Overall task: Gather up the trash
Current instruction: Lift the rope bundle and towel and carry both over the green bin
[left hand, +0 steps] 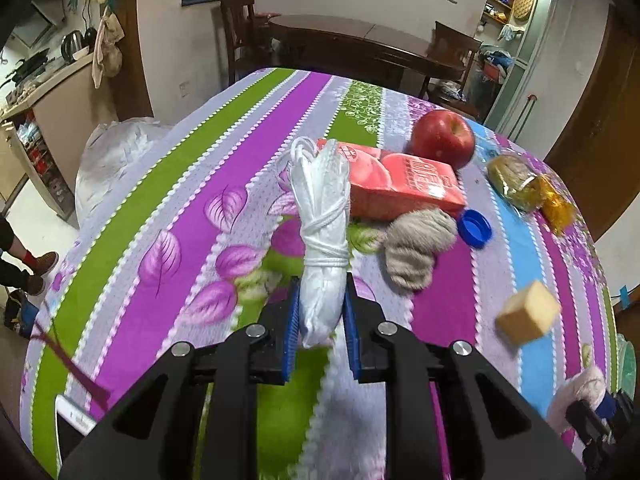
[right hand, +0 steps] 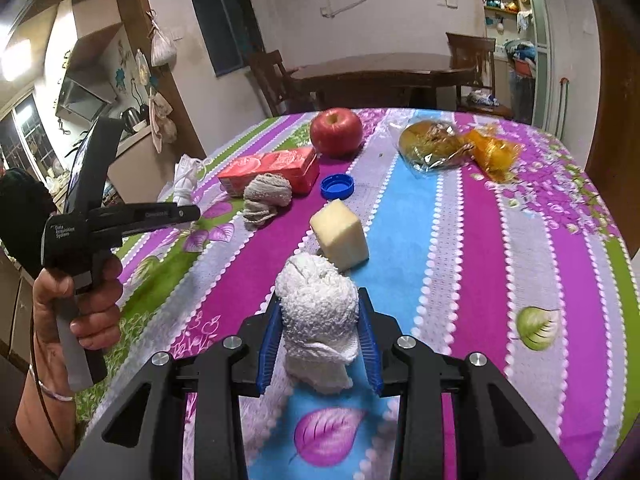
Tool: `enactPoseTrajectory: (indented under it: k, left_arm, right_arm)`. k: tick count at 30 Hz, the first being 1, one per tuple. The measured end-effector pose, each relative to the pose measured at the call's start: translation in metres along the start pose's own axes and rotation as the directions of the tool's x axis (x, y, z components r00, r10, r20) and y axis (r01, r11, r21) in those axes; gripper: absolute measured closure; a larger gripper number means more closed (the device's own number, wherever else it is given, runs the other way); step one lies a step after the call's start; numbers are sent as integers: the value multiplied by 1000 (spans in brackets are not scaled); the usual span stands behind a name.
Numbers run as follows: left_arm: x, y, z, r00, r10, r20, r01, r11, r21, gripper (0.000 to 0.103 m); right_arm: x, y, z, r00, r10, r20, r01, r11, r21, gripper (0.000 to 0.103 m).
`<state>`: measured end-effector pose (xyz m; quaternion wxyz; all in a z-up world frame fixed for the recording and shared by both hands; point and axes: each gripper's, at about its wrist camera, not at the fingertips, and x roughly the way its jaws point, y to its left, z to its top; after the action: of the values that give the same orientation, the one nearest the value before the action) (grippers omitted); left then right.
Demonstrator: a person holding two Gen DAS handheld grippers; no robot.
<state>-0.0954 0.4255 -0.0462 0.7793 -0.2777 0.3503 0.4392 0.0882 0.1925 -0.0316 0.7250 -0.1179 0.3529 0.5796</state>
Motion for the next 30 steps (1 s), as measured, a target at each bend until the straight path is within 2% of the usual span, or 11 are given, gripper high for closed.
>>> enactPoseTrajectory:
  k: [3,8,13,17,24,30]
  left_arm:
    - [-14,-6,-11,1000,-14,10,14,1000,23,84]
    - [-40,-22,-31,999,7,42,-11,997,78,84]
    - [-65,-55,-48,994,35,105,-51,987,153,84]
    - [-84,-88,-54,988,15,155,-49,974,219,84]
    - [-114,-169,-64,973,-74,219,-9,935,356,84]
    - [-143,-236,-78,953,-159,257,25,888,458,84]
  right_arm:
    - [-17,2,-5,1000,-1,25,1,1000,-7,66]
    - [-40,3,-14,999,-24,49,25,1000,-18,66]
    - [-60,-8,-22,997,-59,59,59,998,-7,66]
    - [-90,-27,-24,990,-103,94,102,995,21,66]
    - [-161,-69,-26,958,-224,180,216,974,67,66]
    - [-221,-110,-36,915,-340,219,322,940,115,66]
